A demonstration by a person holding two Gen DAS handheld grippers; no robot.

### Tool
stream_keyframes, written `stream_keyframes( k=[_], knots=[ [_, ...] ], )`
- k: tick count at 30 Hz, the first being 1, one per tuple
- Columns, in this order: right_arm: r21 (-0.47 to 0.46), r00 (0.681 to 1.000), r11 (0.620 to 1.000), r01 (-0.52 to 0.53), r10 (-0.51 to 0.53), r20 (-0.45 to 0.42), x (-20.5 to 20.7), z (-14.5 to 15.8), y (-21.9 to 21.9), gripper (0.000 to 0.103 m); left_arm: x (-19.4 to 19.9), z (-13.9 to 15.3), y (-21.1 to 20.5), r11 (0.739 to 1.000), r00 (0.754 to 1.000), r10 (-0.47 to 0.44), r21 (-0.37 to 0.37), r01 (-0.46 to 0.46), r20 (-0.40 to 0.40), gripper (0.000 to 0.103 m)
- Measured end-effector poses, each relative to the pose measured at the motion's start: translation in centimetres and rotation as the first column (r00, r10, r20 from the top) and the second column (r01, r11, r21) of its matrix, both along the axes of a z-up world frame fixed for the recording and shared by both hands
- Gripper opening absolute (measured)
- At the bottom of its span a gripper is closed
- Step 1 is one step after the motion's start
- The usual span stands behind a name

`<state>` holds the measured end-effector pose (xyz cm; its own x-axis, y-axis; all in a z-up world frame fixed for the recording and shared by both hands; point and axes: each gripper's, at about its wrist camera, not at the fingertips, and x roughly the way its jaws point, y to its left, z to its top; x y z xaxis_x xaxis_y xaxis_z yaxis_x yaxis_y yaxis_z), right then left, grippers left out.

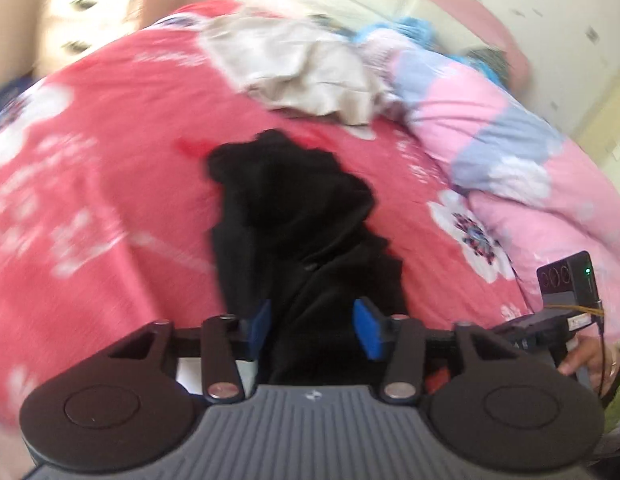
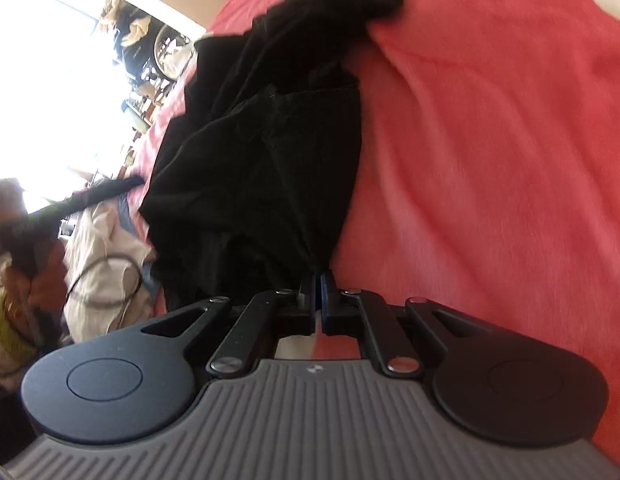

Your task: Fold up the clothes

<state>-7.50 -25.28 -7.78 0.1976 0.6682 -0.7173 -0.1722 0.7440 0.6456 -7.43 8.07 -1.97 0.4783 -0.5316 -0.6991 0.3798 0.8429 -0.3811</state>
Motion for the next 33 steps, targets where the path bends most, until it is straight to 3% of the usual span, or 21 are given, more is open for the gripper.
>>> stream_keyframes(
  k=[3, 7, 9, 10, 11, 12, 15, 17, 18, 19, 26, 30, 32, 33],
  knots=[
    [-0.008, 1.0, 1.0, -0.023, 0.023, -0.017, -1.3, 0.4, -0.1, 0.001, 1.3, -0.5, -3.4, 0.991, 0.994, -0.091, 0.1, 0.085, 0.053, 0.06],
    [-0.037, 0.997, 0.996, -0.079, 0.078, -0.023, -2.5, 1.1, -0.1, 0.0, 2.3, -2.4, -6.2, 0.965, 0.986, -0.154, 0.222, 0.137, 0.061, 0.059],
    [-0.05, 0.996, 0.995, -0.085, 0.084, -0.014, -2.7, 1.6, -0.5, 0.0, 2.1, -3.3, -6.9, 0.951, 0.984, -0.17, 0.272, 0.149, 0.056, 0.051],
    [-0.046, 0.997, 0.996, -0.073, 0.073, 0.002, -2.6, 2.0, -0.8, 0.001, 1.9, -3.7, -7.1, 0.945, 0.984, -0.17, 0.292, 0.146, 0.058, 0.035],
    [-0.032, 0.998, 0.998, -0.051, 0.052, 0.026, -2.2, 2.4, -1.2, 0.002, 1.7, -3.9, -7.1, 0.944, 0.984, -0.164, 0.3, 0.138, 0.063, 0.027],
    [-0.019, 0.999, 1.0, -0.022, 0.023, 0.046, -1.8, 2.9, -1.7, 0.004, 1.5, -3.8, -6.8, 0.951, 0.987, -0.149, 0.284, 0.125, 0.065, 0.017],
    [0.041, 0.993, 0.997, 0.058, -0.062, 0.099, 0.2, 4.2, -3.1, 0.007, 0.9, -3.4, -6.1, 0.968, 0.99, -0.116, 0.232, 0.095, 0.078, 0.009],
    [0.068, 0.987, 0.993, 0.094, -0.102, 0.125, 1.9, 4.3, -3.1, 0.022, 0.2, -2.8, -5.9, 0.972, 0.988, -0.129, 0.209, 0.108, 0.087, 0.007],
    [0.074, 0.985, 0.991, 0.113, -0.122, 0.122, 2.8, 4.2, -2.8, 0.038, -0.2, -2.6, -5.9, 0.972, 0.986, -0.139, 0.202, 0.118, 0.09, 0.007],
    [0.082, 0.984, 0.989, 0.125, -0.134, 0.118, 3.6, 4.0, -2.6, 0.046, -0.7, -2.4, -6.0, 0.971, 0.984, -0.155, 0.198, 0.136, 0.087, 0.007],
    [0.106, 0.978, 0.973, 0.206, -0.202, -0.055, 6.7, 1.4, -0.4, 0.055, -3.5, -2.6, -7.1, 0.956, 0.965, -0.254, 0.169, 0.241, 0.06, 0.006],
    [0.048, 0.982, 0.981, 0.188, -0.187, -0.04, 6.4, 1.1, 0.7, 0.053, -4.2, -3.2, -7.4, 0.948, 0.958, -0.283, 0.17, 0.27, 0.057, 0.007],
    [0.012, 0.985, 0.985, 0.172, -0.172, -0.01, 5.9, 1.6, 1.0, 0.036, -3.9, -3.3, -7.2, 0.95, 0.959, -0.28, 0.154, 0.27, 0.045, 0.009],
    [-0.001, 0.987, 0.987, 0.16, -0.16, -0.008, 5.8, 1.7, 1.0, 0.019, -3.8, -3.4, -7.1, 0.952, 0.96, -0.277, 0.144, 0.268, 0.039, 0.011]
  ],
)
